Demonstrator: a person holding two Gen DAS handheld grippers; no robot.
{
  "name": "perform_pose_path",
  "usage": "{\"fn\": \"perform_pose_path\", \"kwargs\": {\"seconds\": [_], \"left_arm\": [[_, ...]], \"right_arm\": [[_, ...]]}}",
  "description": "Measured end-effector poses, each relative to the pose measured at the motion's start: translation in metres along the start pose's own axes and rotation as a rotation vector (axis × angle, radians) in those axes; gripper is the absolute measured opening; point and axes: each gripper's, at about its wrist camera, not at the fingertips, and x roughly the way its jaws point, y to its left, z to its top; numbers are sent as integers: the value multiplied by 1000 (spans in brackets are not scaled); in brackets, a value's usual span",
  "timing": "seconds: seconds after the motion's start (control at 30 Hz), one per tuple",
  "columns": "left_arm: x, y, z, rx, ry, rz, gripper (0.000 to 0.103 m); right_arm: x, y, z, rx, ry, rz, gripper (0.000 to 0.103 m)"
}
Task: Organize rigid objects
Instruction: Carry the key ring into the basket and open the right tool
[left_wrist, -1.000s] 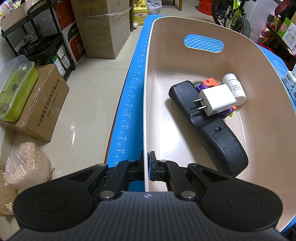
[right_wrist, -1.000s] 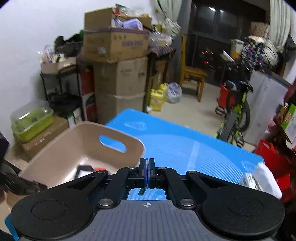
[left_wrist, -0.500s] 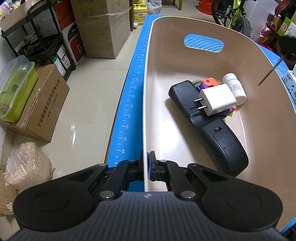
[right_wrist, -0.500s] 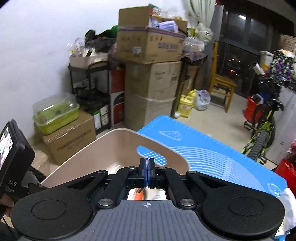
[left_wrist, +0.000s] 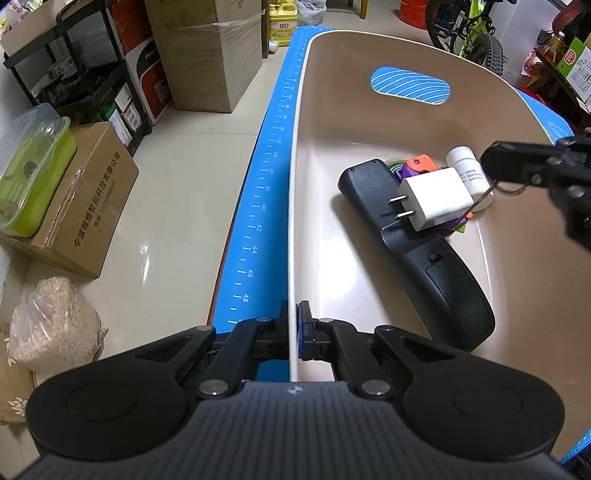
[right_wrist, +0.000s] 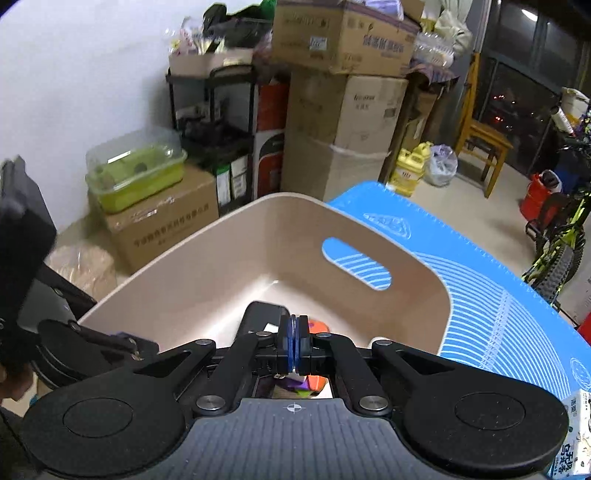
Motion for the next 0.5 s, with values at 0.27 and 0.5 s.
{"fn": "perform_pose_path", "kwargs": {"seconds": [0.27,0.5], "left_arm": [[0,2,-1,-5,-2,-6,4],[2,4,0,-15,0,-11,4]], "right_arm": [[25,8,-2,-16,70,6,13],[38,6,-10,-23,125,-15,13]]}}
